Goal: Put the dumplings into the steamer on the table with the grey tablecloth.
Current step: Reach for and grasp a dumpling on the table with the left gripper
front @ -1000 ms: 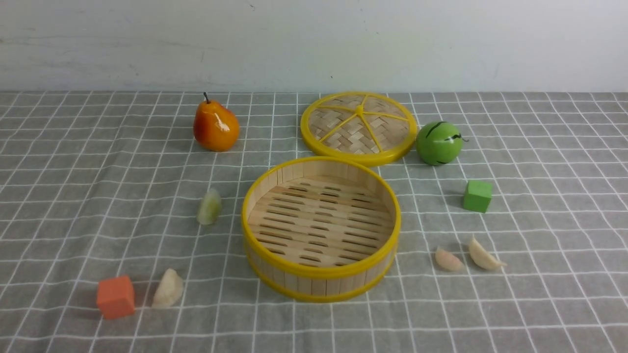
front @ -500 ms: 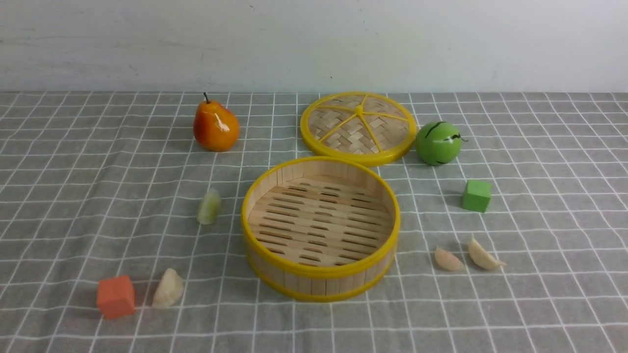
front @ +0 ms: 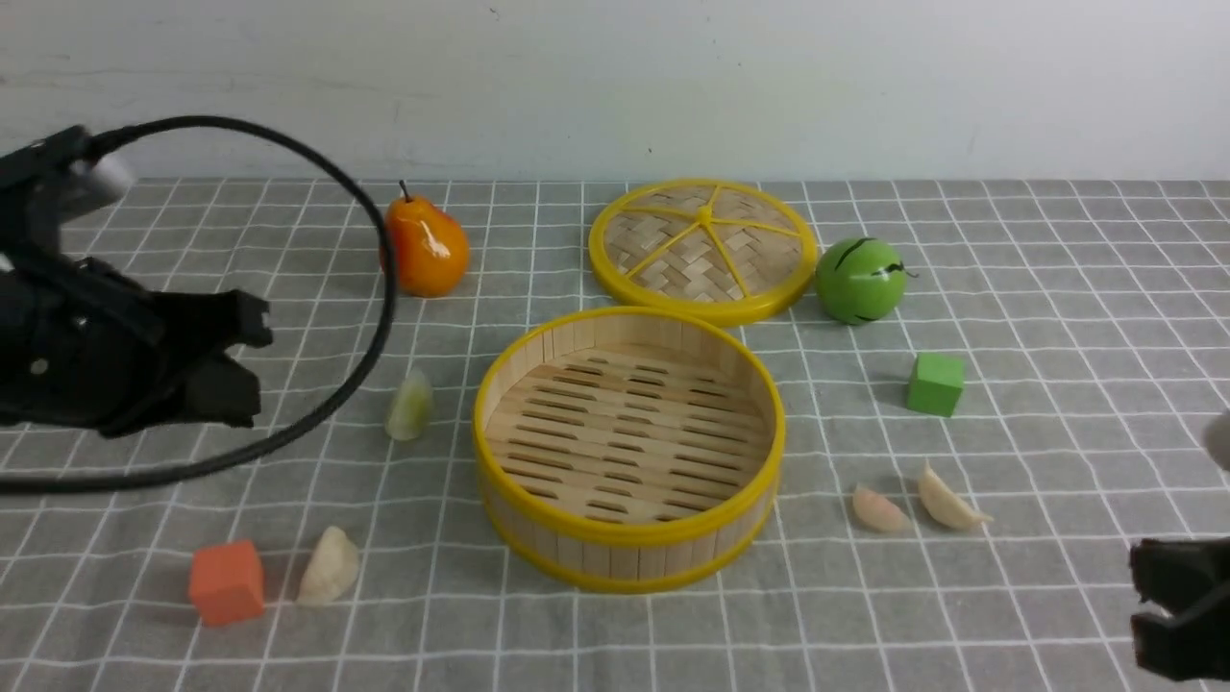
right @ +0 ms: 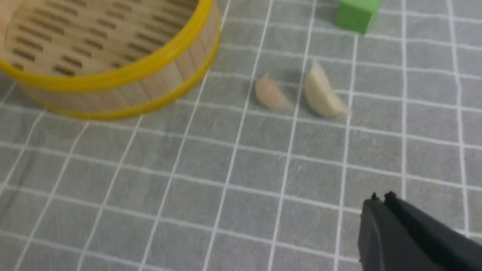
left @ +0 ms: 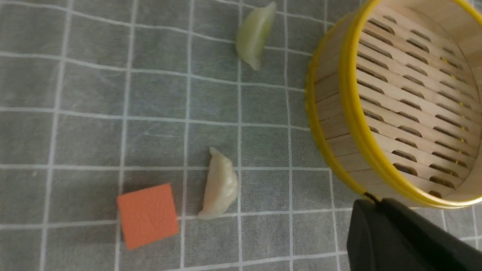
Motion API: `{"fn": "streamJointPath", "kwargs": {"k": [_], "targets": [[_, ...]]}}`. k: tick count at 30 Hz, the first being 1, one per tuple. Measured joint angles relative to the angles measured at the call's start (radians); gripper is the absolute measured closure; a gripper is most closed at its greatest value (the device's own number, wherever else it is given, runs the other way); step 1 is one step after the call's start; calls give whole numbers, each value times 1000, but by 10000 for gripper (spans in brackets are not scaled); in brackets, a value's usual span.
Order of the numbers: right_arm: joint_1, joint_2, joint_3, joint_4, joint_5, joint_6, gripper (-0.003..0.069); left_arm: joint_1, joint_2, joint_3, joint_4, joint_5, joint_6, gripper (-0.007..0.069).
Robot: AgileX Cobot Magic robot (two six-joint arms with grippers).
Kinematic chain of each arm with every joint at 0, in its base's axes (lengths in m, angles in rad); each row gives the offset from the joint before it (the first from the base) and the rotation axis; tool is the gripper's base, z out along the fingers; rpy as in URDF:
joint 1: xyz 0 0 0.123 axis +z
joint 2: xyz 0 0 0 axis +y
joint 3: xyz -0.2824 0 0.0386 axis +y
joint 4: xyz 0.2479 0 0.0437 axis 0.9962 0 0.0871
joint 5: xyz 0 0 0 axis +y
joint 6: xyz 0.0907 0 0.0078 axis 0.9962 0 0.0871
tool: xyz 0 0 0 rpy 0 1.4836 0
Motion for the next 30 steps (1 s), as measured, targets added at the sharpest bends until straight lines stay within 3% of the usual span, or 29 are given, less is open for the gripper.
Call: {"fn": "streamJointPath", "kwargs": {"k": [6,7,10,14,20,26,30], "targets": [[41,69,-19,3,14,-7,663,-34,178,-120,35,21,68,414],[43,81,-23,4,13,-8,663,-69,237,-149,85,-18,84,326],[43,91,-25,7,2,-9,661,-118,353,-194,168,-117,96,209],[43,92,-27,12,-25,-10,659,-158,513,-269,273,-205,82,105],[43,98,-27,12,-35,-10,653,-159,692,-395,328,-222,-6,139],[43,99,-27,12,-72,-10,650,-159,778,-445,338,-246,-18,352],[43,99,-27,12,-76,-10,648,-160,776,-449,340,-246,-18,373]]}}
